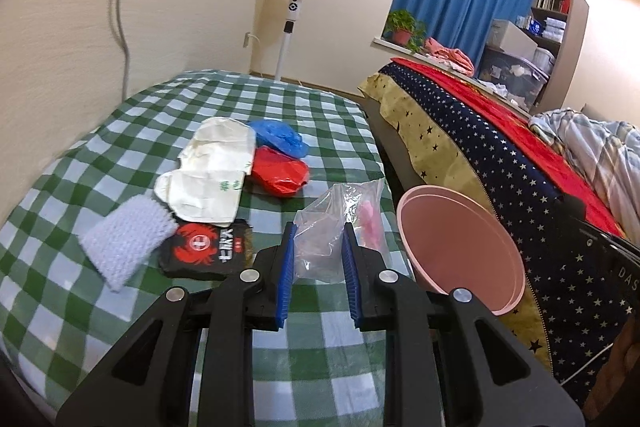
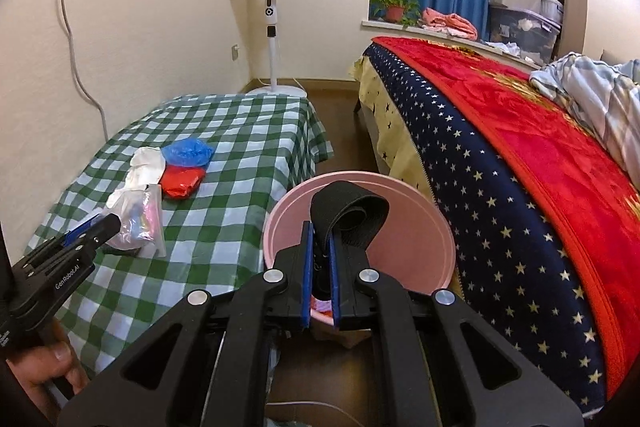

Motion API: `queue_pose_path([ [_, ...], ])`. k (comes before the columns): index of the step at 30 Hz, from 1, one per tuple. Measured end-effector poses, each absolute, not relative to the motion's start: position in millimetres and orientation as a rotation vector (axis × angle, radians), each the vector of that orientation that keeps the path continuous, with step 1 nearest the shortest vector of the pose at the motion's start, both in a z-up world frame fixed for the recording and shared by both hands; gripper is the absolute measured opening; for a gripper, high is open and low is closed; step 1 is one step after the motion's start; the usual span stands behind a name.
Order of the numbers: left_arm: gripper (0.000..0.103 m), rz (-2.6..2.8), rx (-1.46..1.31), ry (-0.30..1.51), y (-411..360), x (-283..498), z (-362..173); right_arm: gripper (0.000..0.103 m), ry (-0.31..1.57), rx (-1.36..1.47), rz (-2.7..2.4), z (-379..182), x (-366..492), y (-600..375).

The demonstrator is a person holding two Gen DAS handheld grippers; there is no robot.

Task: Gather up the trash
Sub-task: 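Carry the black strap and clear plastic bag over the pink wastebasket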

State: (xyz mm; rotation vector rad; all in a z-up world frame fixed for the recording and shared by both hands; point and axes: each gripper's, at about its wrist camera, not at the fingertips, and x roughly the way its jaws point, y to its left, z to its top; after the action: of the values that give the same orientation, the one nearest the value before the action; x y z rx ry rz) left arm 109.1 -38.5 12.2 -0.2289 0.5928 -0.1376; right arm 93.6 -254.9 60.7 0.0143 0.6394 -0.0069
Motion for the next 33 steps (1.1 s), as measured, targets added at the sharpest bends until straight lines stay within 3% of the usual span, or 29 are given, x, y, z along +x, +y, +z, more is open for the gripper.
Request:
queue_pose_path([
  [33, 0.022, -0.362, -0.083, 0.581, -167, 187, -13, 0.007, 0.725, 0.132, -0.191, -12, 168, -330],
])
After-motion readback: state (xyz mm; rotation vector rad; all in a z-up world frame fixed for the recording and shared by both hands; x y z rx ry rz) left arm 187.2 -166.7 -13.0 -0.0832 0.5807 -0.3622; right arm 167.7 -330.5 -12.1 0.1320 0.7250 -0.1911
